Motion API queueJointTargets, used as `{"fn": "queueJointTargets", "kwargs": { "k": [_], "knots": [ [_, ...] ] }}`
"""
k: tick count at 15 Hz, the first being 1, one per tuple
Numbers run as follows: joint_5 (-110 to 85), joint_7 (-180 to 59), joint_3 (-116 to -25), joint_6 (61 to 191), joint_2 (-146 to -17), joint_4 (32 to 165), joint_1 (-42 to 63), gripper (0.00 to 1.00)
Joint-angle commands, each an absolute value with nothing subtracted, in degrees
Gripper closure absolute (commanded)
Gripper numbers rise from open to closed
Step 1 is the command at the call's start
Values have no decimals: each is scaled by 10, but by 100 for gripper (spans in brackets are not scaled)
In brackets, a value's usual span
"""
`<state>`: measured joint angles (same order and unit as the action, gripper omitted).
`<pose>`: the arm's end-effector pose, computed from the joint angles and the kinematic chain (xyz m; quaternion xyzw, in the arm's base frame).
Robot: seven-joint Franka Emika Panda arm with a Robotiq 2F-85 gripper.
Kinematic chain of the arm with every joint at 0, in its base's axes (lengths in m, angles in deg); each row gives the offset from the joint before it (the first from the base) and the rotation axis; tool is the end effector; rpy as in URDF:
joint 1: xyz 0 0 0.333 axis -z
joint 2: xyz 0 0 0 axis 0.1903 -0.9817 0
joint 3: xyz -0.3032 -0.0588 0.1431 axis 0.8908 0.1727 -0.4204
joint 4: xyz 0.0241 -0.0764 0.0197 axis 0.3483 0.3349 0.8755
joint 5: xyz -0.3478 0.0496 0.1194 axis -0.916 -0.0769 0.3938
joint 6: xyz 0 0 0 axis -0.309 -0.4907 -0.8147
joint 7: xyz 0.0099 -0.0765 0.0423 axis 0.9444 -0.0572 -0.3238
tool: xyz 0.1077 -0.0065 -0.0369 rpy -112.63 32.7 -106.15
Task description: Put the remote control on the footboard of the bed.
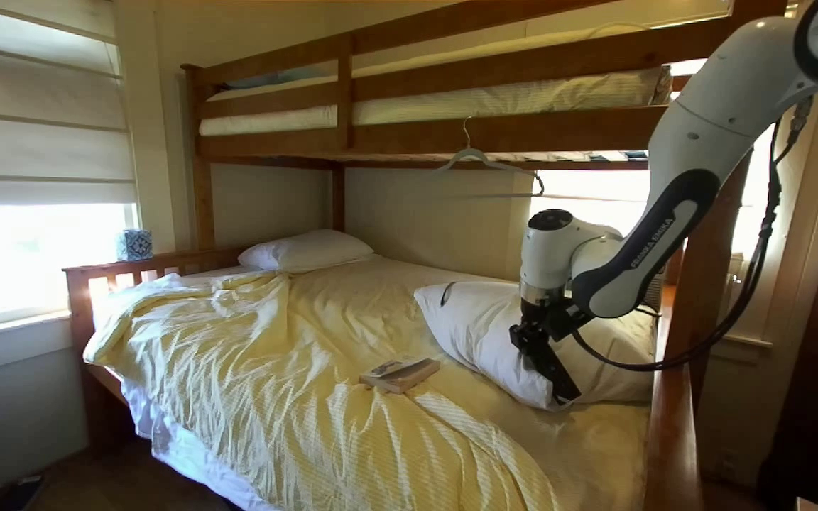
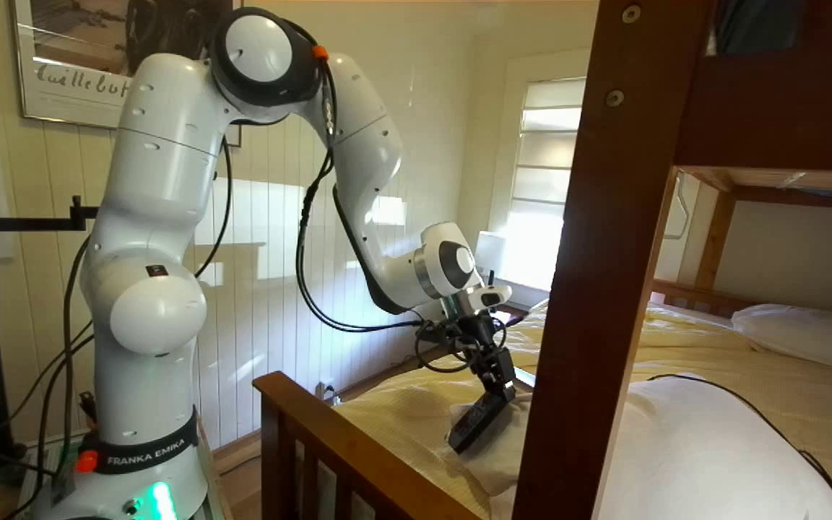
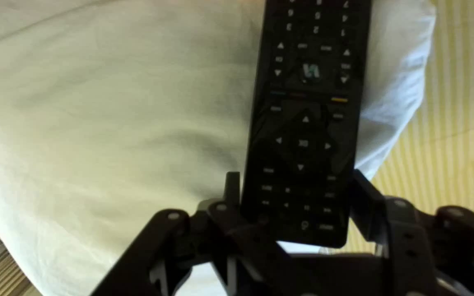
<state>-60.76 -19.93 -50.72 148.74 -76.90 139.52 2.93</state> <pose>0.5106 -0.1142 0.3043 0.9575 -0.1234 0.1481 0.2147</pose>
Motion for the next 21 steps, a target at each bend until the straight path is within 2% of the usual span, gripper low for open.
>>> {"fn": "queueJointTargets", "kwargs": {
  "k": [1, 6, 8, 12, 16, 19, 20, 21],
  "knots": [
    [-543, -342, -535, 1484, -657, 1486, 57, 61],
    [-385, -550, -614, 1478, -597, 1577, 125, 61],
    [-351, -611, -618, 1472, -571, 1576, 149, 61],
    [-348, -632, -622, 1540, -518, 1587, 191, 61],
    [-286, -685, -631, 1456, -444, 1597, 193, 61],
    [-333, -648, -672, 1405, -423, 1586, 225, 61],
    [-340, -651, -679, 1413, -445, 1579, 228, 14],
    [-346, -653, -687, 1416, -462, 1572, 233, 18]
  ]
}}
